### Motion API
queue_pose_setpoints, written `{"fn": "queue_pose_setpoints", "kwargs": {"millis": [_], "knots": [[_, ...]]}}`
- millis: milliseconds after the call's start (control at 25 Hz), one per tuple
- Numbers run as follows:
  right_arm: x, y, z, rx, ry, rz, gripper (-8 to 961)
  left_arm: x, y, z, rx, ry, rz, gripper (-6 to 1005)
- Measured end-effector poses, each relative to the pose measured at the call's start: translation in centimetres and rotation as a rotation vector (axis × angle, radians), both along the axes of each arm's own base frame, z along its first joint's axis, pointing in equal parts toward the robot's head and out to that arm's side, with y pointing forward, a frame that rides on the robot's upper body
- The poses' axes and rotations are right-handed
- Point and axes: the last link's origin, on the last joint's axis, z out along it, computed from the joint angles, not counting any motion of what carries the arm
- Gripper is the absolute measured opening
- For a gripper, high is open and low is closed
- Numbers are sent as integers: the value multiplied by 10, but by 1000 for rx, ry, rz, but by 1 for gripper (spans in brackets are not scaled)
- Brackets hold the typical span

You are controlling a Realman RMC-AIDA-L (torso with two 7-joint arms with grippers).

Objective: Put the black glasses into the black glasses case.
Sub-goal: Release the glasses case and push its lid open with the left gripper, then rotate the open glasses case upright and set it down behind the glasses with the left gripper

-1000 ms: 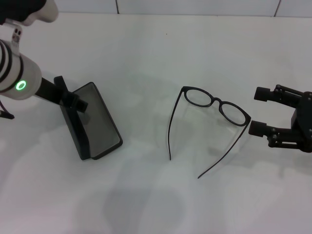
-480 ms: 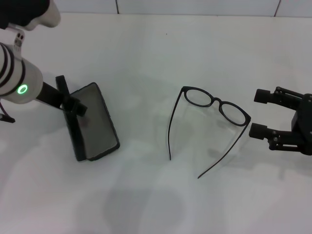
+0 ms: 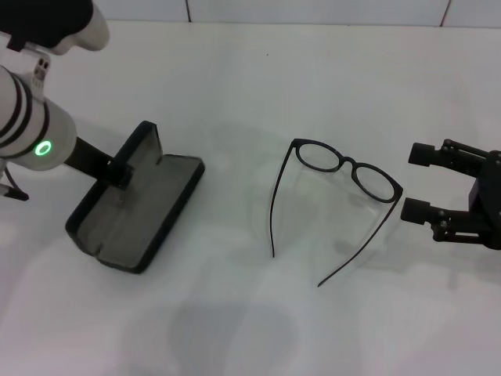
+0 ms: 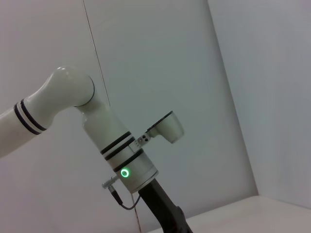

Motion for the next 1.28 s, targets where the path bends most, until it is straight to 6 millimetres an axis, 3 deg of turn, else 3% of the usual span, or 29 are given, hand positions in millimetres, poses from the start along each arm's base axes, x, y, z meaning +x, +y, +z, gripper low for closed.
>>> {"fn": "queue_pose_setpoints", "kwargs": {"millis": [160,480,920,1280], "knots": [[1,-1,0,-1,1,-3,870,2,0,-2,-8,3,-8,213],[1,-1,-1,-3,5,-9,870,5,-1,-7,-31,20,-40,203],[1,-2,3,2,19,-3,870,25,4,-1,-35,31,-170,204],[-4,-19,7,-35,51,119,870,68,26,-4,-101,125,-554,205]]}}
